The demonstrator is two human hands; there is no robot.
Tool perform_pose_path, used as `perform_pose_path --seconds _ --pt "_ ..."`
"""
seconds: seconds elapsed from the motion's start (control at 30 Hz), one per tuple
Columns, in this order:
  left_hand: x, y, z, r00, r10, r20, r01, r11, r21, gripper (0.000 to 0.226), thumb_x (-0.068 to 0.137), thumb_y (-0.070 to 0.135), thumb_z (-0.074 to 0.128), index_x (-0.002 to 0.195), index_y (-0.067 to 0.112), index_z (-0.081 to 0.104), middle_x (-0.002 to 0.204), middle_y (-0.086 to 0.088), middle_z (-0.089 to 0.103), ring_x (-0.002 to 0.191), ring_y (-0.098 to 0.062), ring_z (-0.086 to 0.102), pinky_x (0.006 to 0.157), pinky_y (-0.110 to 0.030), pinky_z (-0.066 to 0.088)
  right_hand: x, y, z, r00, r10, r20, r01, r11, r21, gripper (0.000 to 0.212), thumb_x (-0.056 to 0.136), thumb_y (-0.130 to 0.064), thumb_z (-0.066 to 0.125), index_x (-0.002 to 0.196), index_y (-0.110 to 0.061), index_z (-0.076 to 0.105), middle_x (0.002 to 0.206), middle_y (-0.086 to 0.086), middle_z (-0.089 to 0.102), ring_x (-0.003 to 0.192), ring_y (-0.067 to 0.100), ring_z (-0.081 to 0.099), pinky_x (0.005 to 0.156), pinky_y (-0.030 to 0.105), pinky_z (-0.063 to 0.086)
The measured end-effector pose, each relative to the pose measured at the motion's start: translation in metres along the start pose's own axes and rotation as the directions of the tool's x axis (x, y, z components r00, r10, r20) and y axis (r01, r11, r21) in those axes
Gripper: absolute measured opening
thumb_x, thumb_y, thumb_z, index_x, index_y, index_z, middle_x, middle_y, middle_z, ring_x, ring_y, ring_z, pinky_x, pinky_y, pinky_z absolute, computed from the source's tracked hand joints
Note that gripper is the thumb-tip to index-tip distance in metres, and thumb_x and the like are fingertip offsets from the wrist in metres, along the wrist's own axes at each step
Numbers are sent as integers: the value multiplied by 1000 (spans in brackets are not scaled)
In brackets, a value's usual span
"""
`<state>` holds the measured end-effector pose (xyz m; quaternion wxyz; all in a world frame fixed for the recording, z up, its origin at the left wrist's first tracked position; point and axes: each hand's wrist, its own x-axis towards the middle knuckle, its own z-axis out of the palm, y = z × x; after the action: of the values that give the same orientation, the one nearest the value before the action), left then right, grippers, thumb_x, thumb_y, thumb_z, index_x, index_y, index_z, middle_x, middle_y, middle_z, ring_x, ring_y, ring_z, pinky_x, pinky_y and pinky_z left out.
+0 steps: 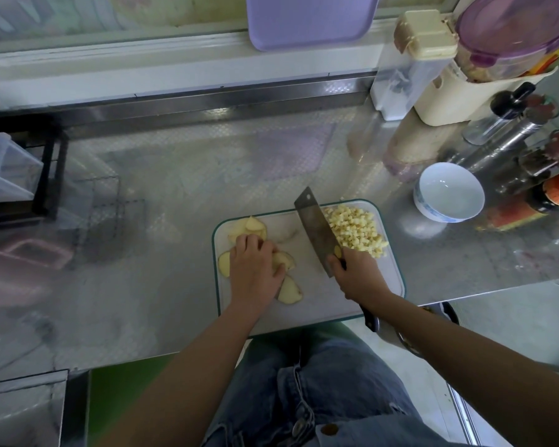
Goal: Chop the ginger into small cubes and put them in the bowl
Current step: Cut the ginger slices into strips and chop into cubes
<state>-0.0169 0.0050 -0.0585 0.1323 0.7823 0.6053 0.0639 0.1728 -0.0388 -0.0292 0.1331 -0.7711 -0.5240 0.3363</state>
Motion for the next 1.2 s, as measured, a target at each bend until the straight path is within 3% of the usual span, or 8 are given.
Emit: perform_pose_path --seconds 0.27,0.53,0.63,0.7,0.77,0.87,1.0,1.2 --pt "0 2 0 1000 -3 -6 3 999 34 31 78 41 67 103 23 61 109 -2 52 110 -24 42 87 -32 35 -7 -14 10 992 -99 72 103 993 -53 33 98 -25 47 74 -3 54 63 15 59 54 30 58 55 48 54" --pt "6 5 0 999 -20 32 18 999 47 22 83 36 60 99 20 62 105 -3 53 107 -24 41 84 -33 34 -3 8 -12 999 33 -13 -33 999 11 33 97 -27 48 78 -2 56 68 19 61 59 35 61 58 50 55" --pt "13 14 -5 998 -42 43 48 988 -148 20 94 30 52 95 14 63 93 -5 59 94 -23 52 76 -34 41 -2 1 -13 994 -42 -99 40 999 -19 29 95 -31 51 74 -11 49 62 7 56 57 29 56 50 37 45" --pt "17 27 -10 988 -123 94 154 857 -492 26 99 31 46 93 12 63 80 -3 63 76 -19 59 66 -33 43 -2 -5 -15 981 -108 -163 92 990 -105 23 94 -33 51 80 -16 46 63 1 53 57 25 53 51 34 41" --pt "22 43 -16 953 -210 220 302 561 -771 35 101 38 39 96 13 63 73 -3 66 62 -14 58 59 -28 43 -3 -7 -15 965 -190 -181 150 965 -213 17 93 -32 50 91 -16 45 67 0 55 59 24 55 54 35 45" --pt "35 62 -19 880 -215 423 469 251 -847 49 100 51 33 104 10 61 79 -16 69 57 -20 63 48 -26 44 -9 -4 -10 951 -278 -132 221 915 -337 18 94 -30 48 104 -15 45 76 3 60 66 27 59 57 34 44" --pt "40 68 -14 826 -331 456 548 282 -788 31 100 29 37 101 3 55 96 -22 64 80 -32 67 63 -39 57 -20 5 -2 922 -383 -52 340 869 -361 22 94 -26 50 111 -12 49 90 6 64 74 29 59 58 32 38" --pt "33 52 -16 820 -353 451 555 296 -777 29 100 20 33 74 11 42 64 -11 41 44 -17 52 40 -24 44 -12 8 -9 931 -355 -86 342 930 -134 20 94 -36 54 79 -23 55 71 -8 57 64 15 53 58 28 37"
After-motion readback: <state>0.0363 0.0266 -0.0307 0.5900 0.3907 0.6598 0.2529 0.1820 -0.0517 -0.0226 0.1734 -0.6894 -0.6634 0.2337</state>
